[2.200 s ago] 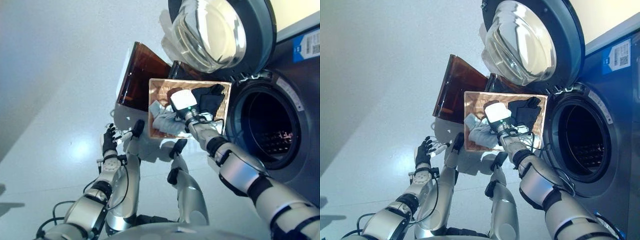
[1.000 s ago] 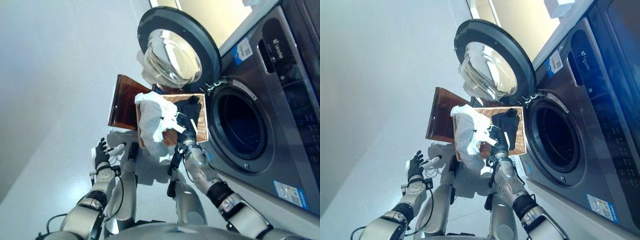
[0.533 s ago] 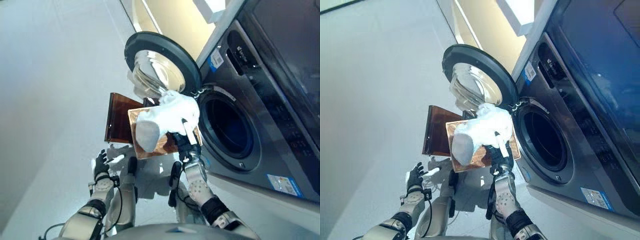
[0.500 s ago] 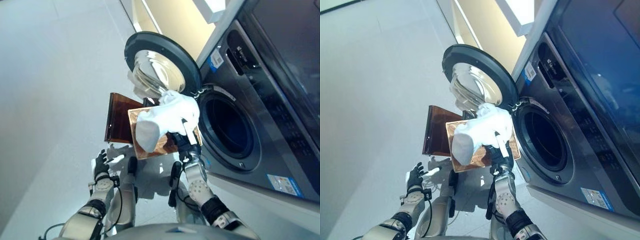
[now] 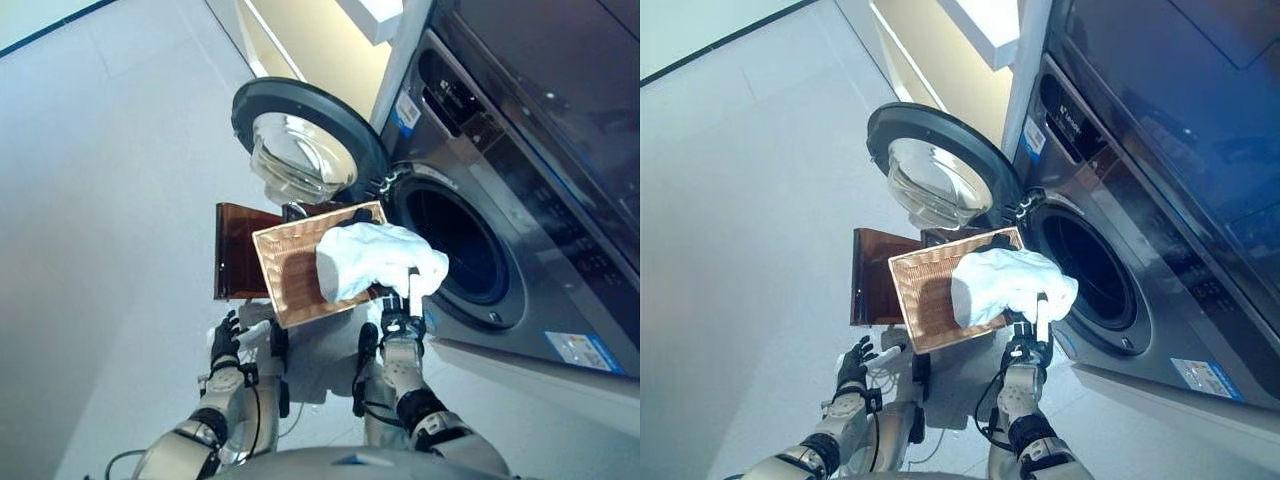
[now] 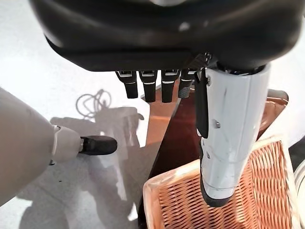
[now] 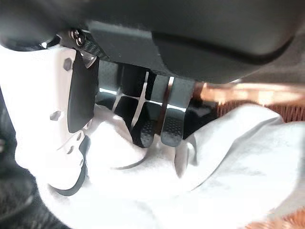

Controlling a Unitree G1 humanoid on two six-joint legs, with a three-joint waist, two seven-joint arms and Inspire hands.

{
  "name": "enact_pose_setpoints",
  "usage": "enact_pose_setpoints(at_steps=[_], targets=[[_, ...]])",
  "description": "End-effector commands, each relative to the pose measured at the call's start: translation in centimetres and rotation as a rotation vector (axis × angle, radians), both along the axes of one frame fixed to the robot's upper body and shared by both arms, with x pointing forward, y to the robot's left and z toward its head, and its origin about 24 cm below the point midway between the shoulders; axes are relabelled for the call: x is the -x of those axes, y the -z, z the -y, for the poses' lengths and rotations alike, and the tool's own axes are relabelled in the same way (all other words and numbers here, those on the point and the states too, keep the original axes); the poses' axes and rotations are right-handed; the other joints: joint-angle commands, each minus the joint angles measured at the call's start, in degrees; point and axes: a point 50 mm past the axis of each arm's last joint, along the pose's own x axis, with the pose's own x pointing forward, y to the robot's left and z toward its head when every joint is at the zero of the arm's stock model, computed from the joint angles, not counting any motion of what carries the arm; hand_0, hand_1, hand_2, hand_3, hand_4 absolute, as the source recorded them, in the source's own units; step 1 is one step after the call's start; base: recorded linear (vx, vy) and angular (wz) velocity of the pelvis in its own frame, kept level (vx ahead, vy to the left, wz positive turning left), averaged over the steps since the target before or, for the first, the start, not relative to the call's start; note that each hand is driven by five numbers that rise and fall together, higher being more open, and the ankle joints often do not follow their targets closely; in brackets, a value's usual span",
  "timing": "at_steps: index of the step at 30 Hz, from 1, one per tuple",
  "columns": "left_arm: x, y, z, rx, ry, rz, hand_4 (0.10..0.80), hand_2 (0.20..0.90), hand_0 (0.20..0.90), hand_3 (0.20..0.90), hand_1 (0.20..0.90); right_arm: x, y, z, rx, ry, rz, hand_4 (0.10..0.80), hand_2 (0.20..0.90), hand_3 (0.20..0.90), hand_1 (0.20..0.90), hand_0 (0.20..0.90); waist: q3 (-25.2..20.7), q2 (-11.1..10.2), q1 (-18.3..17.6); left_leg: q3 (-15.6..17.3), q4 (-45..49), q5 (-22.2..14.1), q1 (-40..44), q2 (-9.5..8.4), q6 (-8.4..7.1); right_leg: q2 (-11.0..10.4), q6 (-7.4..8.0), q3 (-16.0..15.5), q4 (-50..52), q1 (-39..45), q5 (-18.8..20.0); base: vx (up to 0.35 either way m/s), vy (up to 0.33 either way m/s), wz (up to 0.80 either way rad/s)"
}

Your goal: Pick up the clothes and place them into the washing machine

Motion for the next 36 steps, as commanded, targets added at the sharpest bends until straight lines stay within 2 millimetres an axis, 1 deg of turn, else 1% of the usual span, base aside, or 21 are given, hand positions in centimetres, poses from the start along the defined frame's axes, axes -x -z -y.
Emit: enact_pose_setpoints(at_steps=[1,3,5,6,7,8,10,13,16,19,21,22,23,26,30,33,36], targets=[[-1.6,-0.9,1.4,0.015,0.018,0.076,0.8,0.9,0.9,0.9,0.9,-3.5,-4.3,2.1,0.058,0.105,0.195,0.3,0.2,0.2,0.2,0.2,1.5,5.0,0.2,0.4,-4.3,-0.4,1.7,-2.61,-2.74,2.8,0.16,-1.3,5.6,0.9,-3.2,-0.025,0.035,-0.03],[-1.8,-1.0,1.8,0.025,0.031,0.092,0.8,0.9,0.9,0.9,0.9,-4.0,-4.6,3.0,0.085,0.119,0.183,0.3,0.2,0.2,0.2,0.2,1.8,5.7,0.3,0.6,-4.3,-0.4,1.5,-2.71,-2.68,2.8,0.18,-1.0,5.7,0.5,-3.2,-0.024,0.022,-0.1],[-1.9,-1.2,2.2,0.037,0.043,0.104,0.8,0.9,0.9,0.9,0.9,-4.4,-5.0,3.4,0.098,0.121,0.19,0.3,0.2,0.2,0.2,0.2,2.1,6.2,0.5,0.6,-4.3,-0.3,1.3,-2.74,-2.65,2.7,0.19,-0.8,5.7,0.2,-3.2,-0.021,0.009,-0.14],[-2.0,-1.3,2.7,0.05,0.062,0.121,0.8,0.9,0.9,0.9,0.9,-4.9,-5.7,4.2,0.122,0.139,0.201,0.3,0.2,0.2,0.2,0.2,2.5,6.9,0.6,0.7,-4.3,-0.1,0.9,-2.86,-2.68,2.7,0.21,-0.8,5.6,-0.1,-3.1,-0.021,0.003,-0.07],[-2.0,-1.3,2.7,0.05,0.062,0.121,0.8,0.9,0.9,0.9,0.9,-4.9,-5.7,4.2,0.122,0.139,0.201,0.3,0.2,0.2,0.2,0.2,2.5,6.9,0.6,0.7,-4.3,-0.1,0.9,-2.86,-2.68,2.7,0.21,-0.8,5.6,-0.1,-3.1,-0.044,0.002,-0.02],[-2.0,-1.4,3.2,0.063,0.088,0.128,0.8,0.9,0.9,0.9,0.9,-5.7,-6.8,5.1,0.142,0.162,0.223,0.3,0.2,0.2,0.2,0.2,2.9,7.7,0.8,0.7,-4.3,0.1,0.4,-3.02,-2.74,2.6,0.22,-0.7,5.5,-0.5,-3.0,-0.033,-0.008,0.01],[-2.0,-1.4,3.6,0.07,0.11,0.133,0.8,0.9,0.9,0.9,0.9,-6.6,-8.1,5.9,0.16,0.187,0.256,0.3,0.2,0.2,0.2,0.2,3.2,8.4,1.1,0.7,-4.3,0.2,-0.1,-3.12,-2.77,2.6,0.2,-0.8,5.3,-0.9,-2.9,-0.023,-0.002,0.01],[-1.7,-1.2,4.0,0.072,0.138,0.125,0.8,0.9,0.9,0.9,0.9,-7.7,-10.2,7.2,0.184,0.237,0.308,0.3,0.2,0.2,0.2,0.2,3.3,9.3,1.4,0.4,-4.3,0.4,-0.8,-3.15,-2.85,2.5,0.15,-0.5,5.2,-1.5,-2.8,0.0,0.0,0.0],[-1.4,-1.1,4.0,0.07,0.151,0.118,0.8,0.9,0.9,0.9,0.9,-8.7,-12.8,8.7,0.197,0.308,0.379,0.3,0.2,0.2,0.2,0.2,3.1,10.1,2.0,0.4,-4.3,0.5,-1.6,-3.23,-2.97,2.5,0.12,-0.5,5.0,-2.3,-2.7,0.0,0.0,0.0],[-1.1,-0.9,3.9,0.065,0.162,0.113,0.8,0.9,0.9,0.9,0.9,-9.8,-16.1,11.0,0.228,0.39,0.443,0.3,0.2,0.2,0.2,0.2,2.5,11.0,2.8,0.1,-4.3,0.6,-2.4,-3.42,-3.09,2.4,0.14,-0.5,4.9,-2.9,-2.5,0.0,0.0,0.0],[-1.1,-0.9,4.0,0.064,0.176,0.115,0.8,0.9,0.9,0.9,0.9,-10.2,-18.0,12.3,0.252,0.429,0.472,0.3,0.2,0.2,0.2,0.2,2.2,11.5,3.3,-0.1,-4.3,0.7,-2.8,-3.44,-3.13,2.4,0.19,-0.6,4.8,-3.2,-2.4,0.0,0.0,0.0],[-0.8,-0.8,4.1,0.063,0.19,0.11,0.8,0.9,0.9,0.9,0.9,-10.4,-20.0,13.6,0.268,0.468,0.515,0.3,0.2,0.2,0.2,0.2,1.8,11.6,3.7,-0.2,-4.3,0.7,-3.2,-3.5,-3.2,2.3,0.25,-0.6,4.6,-3.3,-2.4,0.001,-0.019,0.04],[-0.9,-0.8,4.1,0.063,0.192,0.111,0.8,0.9,0.9,0.9,0.9,-10.4,-20.0,13.7,0.269,0.47,0.516,0.3,0.2,0.2,0.2,0.2,1.7,11.7,3.7,-0.3,-4.3,0.7,-3.3,-3.5,-3.2,2.3,0.25,-0.6,4.5,-3.4,-2.4,0.002,-0.023,0.04],[-0.6,-0.6,4.2,0.062,0.212,0.106,0.8,0.9,0.9,0.9,0.9,-10.4,-22.7,15.4,0.282,0.533,0.577,0.3,0.2,0.2,0.2,0.2,1.0,12.1,4.4,-0.5,-4.3,0.7,-3.8,-3.61,-3.28,2.3,0.34,-0.9,4.3,-3.6,-2.4,0.007,-0.009,0.04],[0.0,-0.3,4.0,0.058,0.222,0.089,0.8,0.9,0.9,0.9,0.9,-9.9,-25.4,17.9,0.265,0.64,0.631,0.3,0.2,0.2,0.2,0.2,0.1,12.8,5.1,-0.7,-4.3,0.7,-4.1,-3.9,-3.37,2.2,0.45,-0.8,4.2,-3.9,-2.5,0.015,0.002,0.07],[0.1,-0.2,3.6,0.051,0.226,0.084,0.8,0.9,0.9,0.9,0.9,-9.3,-27.4,19.9,0.258,0.715,0.66,0.3,0.2,0.2,0.2,0.2,-0.5,13.7,5.8,-0.9,-4.3,0.8,-4.5,-4.09,-3.49,2.2,0.52,-0.6,4.0,-4.2,-2.6,0.0,0.0,0.0],[0.3,-0.1,3.6,0.049,0.233,0.079,0.8,0.9,0.9,0.9,0.9,-8.7,-28.8,21.1,0.241,0.772,0.686,0.3,0.2,0.2,0.2,0.2,-0.8,14.6,6.3,-1.0,-4.3,0.9,-4.9,-4.18,-3.57,2.1,0.59,-0.7,4.1,-4.5,-2.7,0.013,-0.003,0.11]])
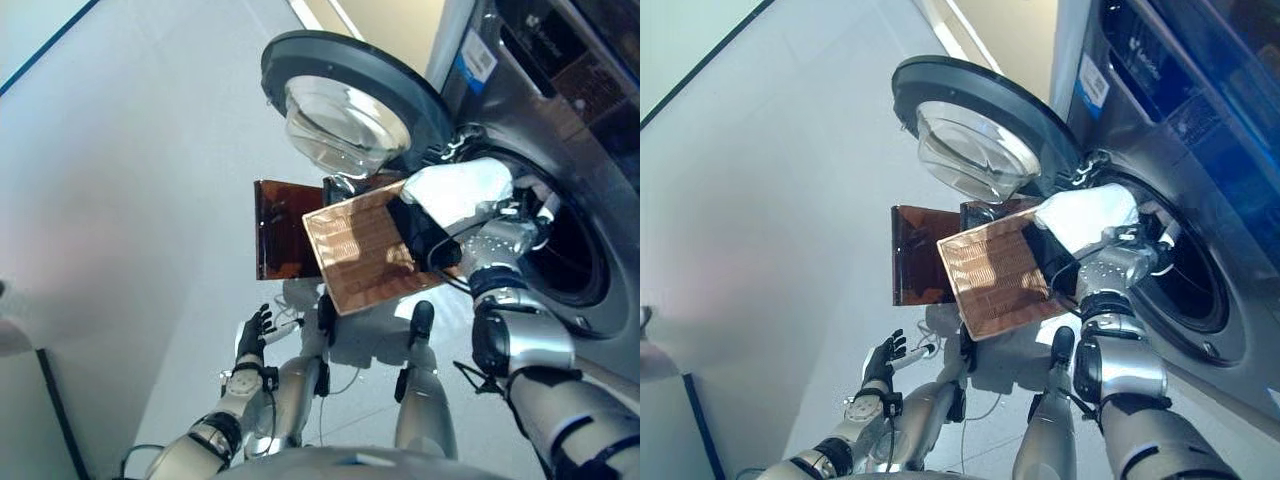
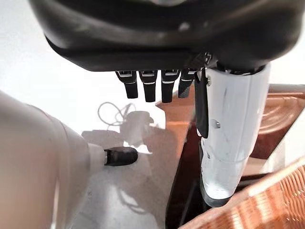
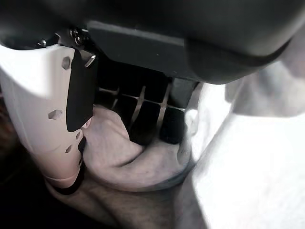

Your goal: Pick up the clothes and place them into the washing machine

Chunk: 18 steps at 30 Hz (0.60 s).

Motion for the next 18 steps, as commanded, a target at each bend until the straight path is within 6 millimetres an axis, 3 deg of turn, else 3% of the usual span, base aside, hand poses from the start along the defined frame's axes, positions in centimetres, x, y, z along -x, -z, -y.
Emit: enact_pose_setpoints(at_steps=[1,6,12,18], targets=[[0.3,0.0,-0.1,-0.042,0.045,0.02,0.8,0.9,0.9,0.9,0.9,2.0,-10.0,5.5,0.216,0.258,0.281,0.3,0.2,0.2,0.2,0.2,-4.6,3.4,1.2,-0.9,-0.5,-0.4,-1.7,-3.09,-4.75,2.8,-0.3,-0.5,5.9,-0.7,-3.5,0.018,0.007,0.03],[0.5,0.1,0.0,-0.037,0.053,0.014,0.8,0.9,0.9,0.9,0.9,2.8,-10.5,6.7,0.179,0.315,0.291,0.3,0.2,0.2,0.2,0.2,-5.1,4.7,1.3,-0.8,-0.5,-0.5,-2.0,-3.18,-4.76,2.8,-0.25,-0.1,6.0,-1.1,-3.5,0.0,0.0,0.0],[0.3,0.1,0.1,-0.03,0.052,0.016,0.8,0.9,0.9,0.9,0.9,4.0,-8.2,8.1,0.121,0.366,0.211,0.3,0.2,0.2,0.2,0.2,-5.3,5.5,0.9,-0.6,-0.5,-0.6,-2.3,-3.1,-4.7,3.2,-0.31,0.1,6.4,-1.6,-3.9,0.004,0.004,-0.03],[0.5,0.2,-0.1,-0.026,0.042,0.008,0.8,0.9,0.9,0.9,0.9,6.4,-5.6,10.5,0.063,0.459,0.085,0.3,0.2,0.2,0.2,0.2,-5.6,6.0,0.4,-0.5,-0.5,-0.7,-2.6,-3.02,-4.67,3.4,-0.27,0.3,6.5,-2.2,-4.0,0.003,0.004,-0.03]])
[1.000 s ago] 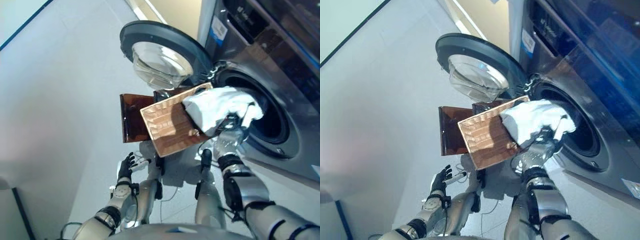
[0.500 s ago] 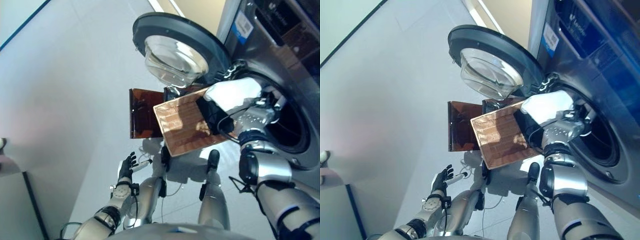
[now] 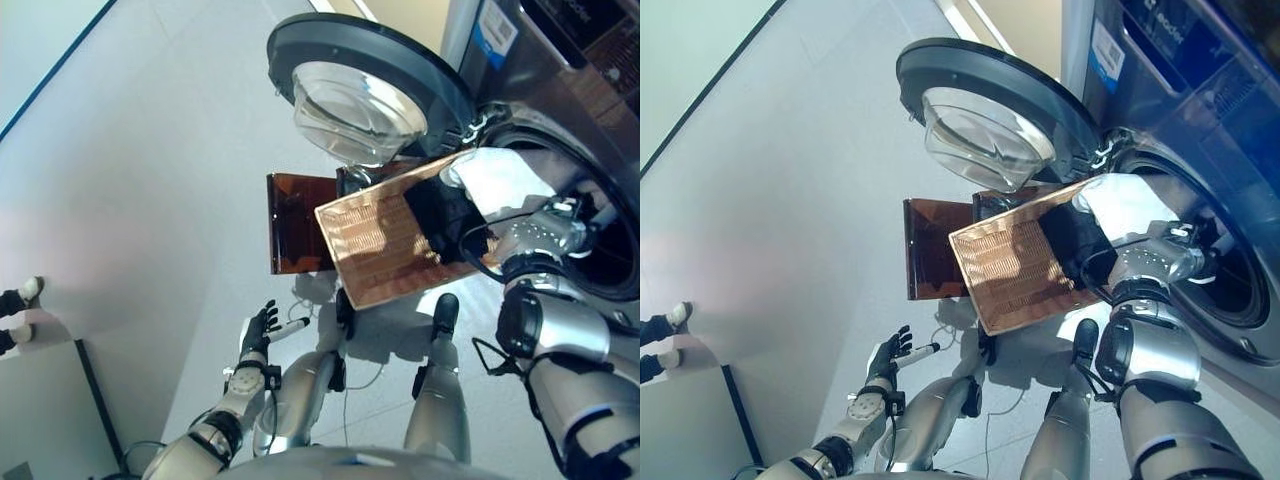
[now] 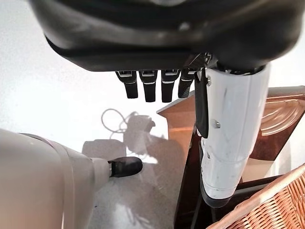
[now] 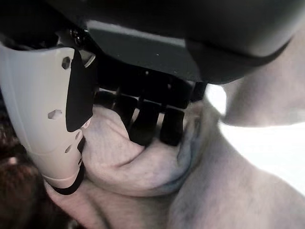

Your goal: Pick up the clothes and place them into the washing machine

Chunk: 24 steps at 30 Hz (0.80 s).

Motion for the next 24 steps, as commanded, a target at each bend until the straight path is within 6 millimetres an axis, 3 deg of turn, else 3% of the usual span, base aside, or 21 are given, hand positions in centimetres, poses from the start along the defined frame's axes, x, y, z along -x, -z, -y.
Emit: enact_pose_setpoints(at_steps=[1,4,10,15,16,17,21,22,23,24], targets=[[1.1,0.7,-0.7,-0.037,-0.007,-0.024,0.8,0.9,0.9,0.9,0.9,4.0,-5.5,6.1,0.206,0.247,0.028,0.3,0.2,0.2,0.2,0.2,-5.5,3.5,-0.3,-1.3,-0.5,-0.8,-1.0,-2.14,-5.07,4.2,-0.76,-0.6,7.2,-0.2,-4.3,0.0,0.0,0.0],[1.2,0.7,-0.9,-0.041,-0.011,-0.027,0.8,0.9,0.9,0.9,0.9,5.7,-5.2,7.4,0.179,0.309,-0.028,0.3,0.2,0.2,0.2,0.2,-5.4,3.9,-0.8,-1.2,-0.5,-0.9,-1.3,-2.21,-5.04,4.2,-0.73,-0.2,7.1,-0.5,-4.2,0.0,0.0,0.0],[1.5,0.8,-1.4,-0.048,-0.007,-0.025,0.8,0.9,0.9,0.9,0.9,8.0,-8.1,10.0,0.217,0.393,-0.029,0.3,0.2,0.2,0.2,0.2,-5.4,5.0,-1.2,-0.9,-0.5,-0.9,-2.0,-2.59,-4.88,3.9,-0.43,0.3,6.9,-1.5,-4.0,-0.005,0.012,0.0],[1.4,0.7,-1.7,-0.037,-0.022,-0.013,0.8,0.9,0.9,0.9,0.9,8.5,-12.5,10.5,0.298,0.433,0.051,0.3,0.2,0.2,0.2,0.2,-4.7,6.1,-1.7,0.0,-0.5,-0.8,-3.2,-2.78,-4.78,3.9,-0.37,1.5,7.4,-3.5,-3.8,-0.027,0.04,-0.06],[1.5,0.7,-2.0,-0.04,-0.029,-0.01,0.8,0.9,0.9,0.9,0.9,9.0,-14.7,10.7,0.347,0.459,0.1,0.3,0.2,0.2,0.2,0.2,-4.6,6.3,-2.0,0.3,-0.5,-0.7,-3.6,-2.76,-4.78,3.9,-0.41,1.8,7.6,-4.0,-3.7,-0.018,0.019,-0.14],[1.4,0.6,-1.9,-0.037,-0.029,-0.008,0.8,0.9,0.9,0.9,0.9,9.0,-14.9,10.7,0.35,0.459,0.101,0.3,0.2,0.2,0.2,0.2,-4.5,6.4,-2.0,0.4,-0.5,-0.6,-3.7,-2.76,-4.77,3.9,-0.4,1.9,7.7,-4.2,-3.7,-0.011,0.021,-0.12],[1.6,0.7,-2.4,-0.046,-0.03,-0.009,0.8,0.9,0.9,0.9,0.9,9.9,-19.3,10.4,0.45,0.499,0.171,0.3,0.2,0.2,0.2,0.2,-4.7,6.6,-2.3,0.9,-0.5,-0.6,-4.4,-2.79,-4.79,4.0,-0.45,2.7,8.1,-5.4,-3.6,0.005,0.018,-0.09],[1.6,0.7,-2.3,-0.044,-0.031,-0.007,0.8,0.9,0.9,0.9,0.9,9.8,-19.5,10.4,0.452,0.499,0.171,0.3,0.2,0.2,0.2,0.2,-4.6,6.6,-2.3,1.0,-0.5,-0.6,-4.4,-2.8,-4.79,4.0,-0.45,2.7,8.2,-5.6,-3.6,0.014,0.017,-0.1],[1.6,0.7,-2.7,-0.058,-0.029,-0.004,0.8,0.9,0.9,0.9,0.9,10.0,-21.4,10.0,0.485,0.507,0.208,0.3,0.2,0.2,0.2,0.2,-4.8,6.6,-2.2,1.3,-0.5,-0.5,-4.9,-2.76,-4.75,4.0,-0.4,3.1,8.2,-6.2,-3.5,0.01,0.012,-0.08],[1.5,0.6,-2.6,-0.055,-0.03,-0.003,0.8,0.9,0.9,0.9,0.9,10.0,-21.6,10.0,0.487,0.506,0.209,0.3,0.2,0.2,0.2,0.2,-4.8,6.7,-2.2,1.3,-0.5,-0.5,-5.0,-2.76,-4.74,4.0,-0.39,3.2,8.3,-6.4,-3.5,0.014,0.014,-0.13]])
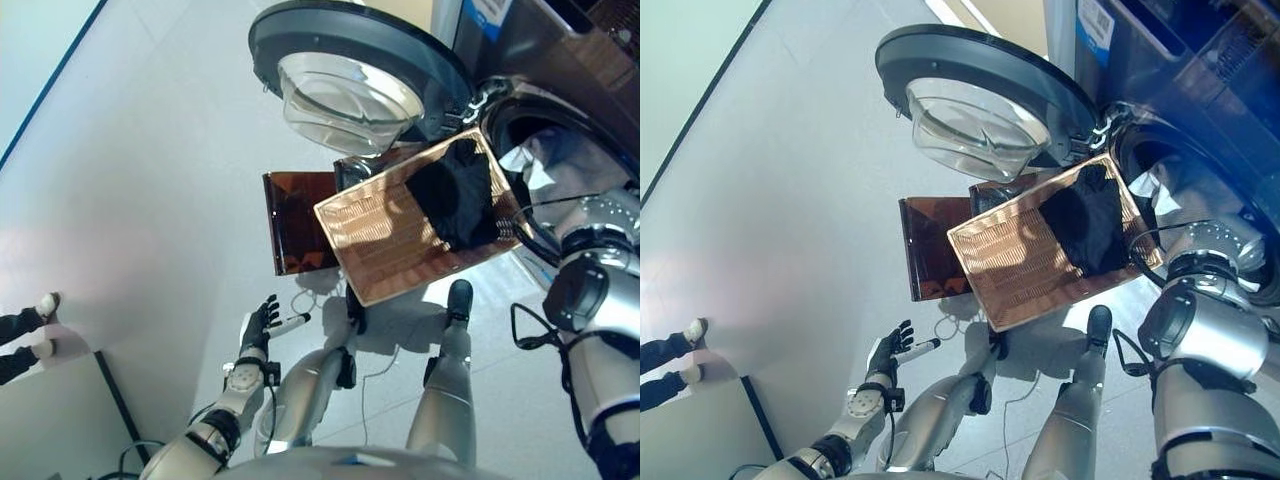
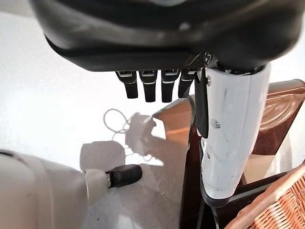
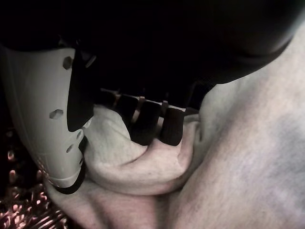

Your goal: Pick up the clothes and place them into the washing machine

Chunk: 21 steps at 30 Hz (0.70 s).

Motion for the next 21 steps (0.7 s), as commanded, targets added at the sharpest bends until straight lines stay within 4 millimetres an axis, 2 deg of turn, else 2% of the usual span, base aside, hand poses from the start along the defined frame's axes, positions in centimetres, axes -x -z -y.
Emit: enact_pose_setpoints(at_steps=[1,10,11,12,13,15,16,21], targets=[[1.9,1.0,-2.2,-0.058,-0.042,-0.04,0.8,0.9,0.9,0.9,0.9,9.2,-15.8,6.5,0.619,0.42,0.093,0.3,0.2,0.2,0.2,0.2,-4.1,5.6,-1.0,-2.2,-0.5,0.2,-2.0,0.29,-7.18,6.8,-2.46,-0.9,6.5,-0.5,-5.8,0.013,-0.003,-0.16],[2.0,1.0,-2.4,-0.072,-0.038,-0.04,0.8,0.9,0.9,0.9,0.9,9.8,-18.3,5.6,0.613,0.473,0.204,0.3,0.2,0.2,0.2,0.2,-4.0,5.9,-1.1,-1.8,-0.5,0.4,-3.1,0.56,-7.31,7.1,-2.65,-0.4,6.7,-1.9,-6.1,0.008,-0.007,-0.03],[2.0,1.0,-2.6,-0.079,-0.031,-0.036,0.8,0.9,0.9,0.9,0.9,9.8,-19.6,5.1,0.642,0.467,0.236,0.3,0.2,0.2,0.2,0.2,-4.1,5.9,-0.9,-1.7,-0.5,0.5,-3.3,0.57,-7.31,7.1,-2.63,-0.3,6.8,-2.3,-6.0,0.0,0.0,0.0],[1.9,1.0,-2.5,-0.077,-0.031,-0.035,0.8,0.9,0.9,0.9,0.9,9.8,-19.7,5.0,0.643,0.467,0.237,0.3,0.2,0.2,0.2,0.2,-4.1,5.9,-0.8,-1.6,-0.5,0.5,-3.4,0.56,-7.31,7.1,-2.63,-0.2,6.8,-2.5,-6.0,0.0,0.0,0.0],[1.9,1.0,-2.7,-0.088,-0.024,-0.033,0.8,0.9,0.9,0.9,0.9,10.0,-21.0,4.5,0.658,0.473,0.278,0.3,0.2,0.2,0.2,0.2,-4.3,5.8,-0.6,-1.5,-0.5,0.5,-3.7,0.64,-7.31,7.2,-2.66,-0.1,6.9,-2.9,-6.0,0.0,0.0,0.0],[2.0,1.0,-2.8,-0.091,-0.022,-0.034,0.8,0.9,0.9,0.9,0.9,10.2,-21.9,4.2,0.662,0.48,0.314,0.3,0.2,0.2,0.2,0.2,-4.4,5.9,-0.5,-1.5,-0.5,0.5,-3.9,0.69,-7.32,7.2,-2.67,-0.1,6.9,-3.2,-6.0,0.011,-0.008,-0.02],[2.0,0.9,-3.1,-0.089,-0.038,-0.03,0.8,0.9,0.9,0.9,0.9,10.3,-23.2,3.3,0.691,0.479,0.372,0.3,0.2,0.2,0.2,0.2,-4.7,6.0,0.0,-1.4,-0.5,0.6,-4.2,0.82,-7.35,7.2,-2.67,0.0,7.0,-3.6,-6.1,0.022,-0.016,-0.05],[1.7,0.7,-3.5,-0.088,-0.061,-0.014,0.8,0.9,0.9,0.9,0.9,9.5,-25.4,1.6,0.777,0.429,0.409,0.3,0.2,0.2,0.2,0.2,-4.4,6.1,0.8,-1.0,-0.5,1.0,-5.2,1.07,-7.46,7.3,-2.71,0.5,7.4,-5.2,-6.1,0.001,-0.021,-0.01]])
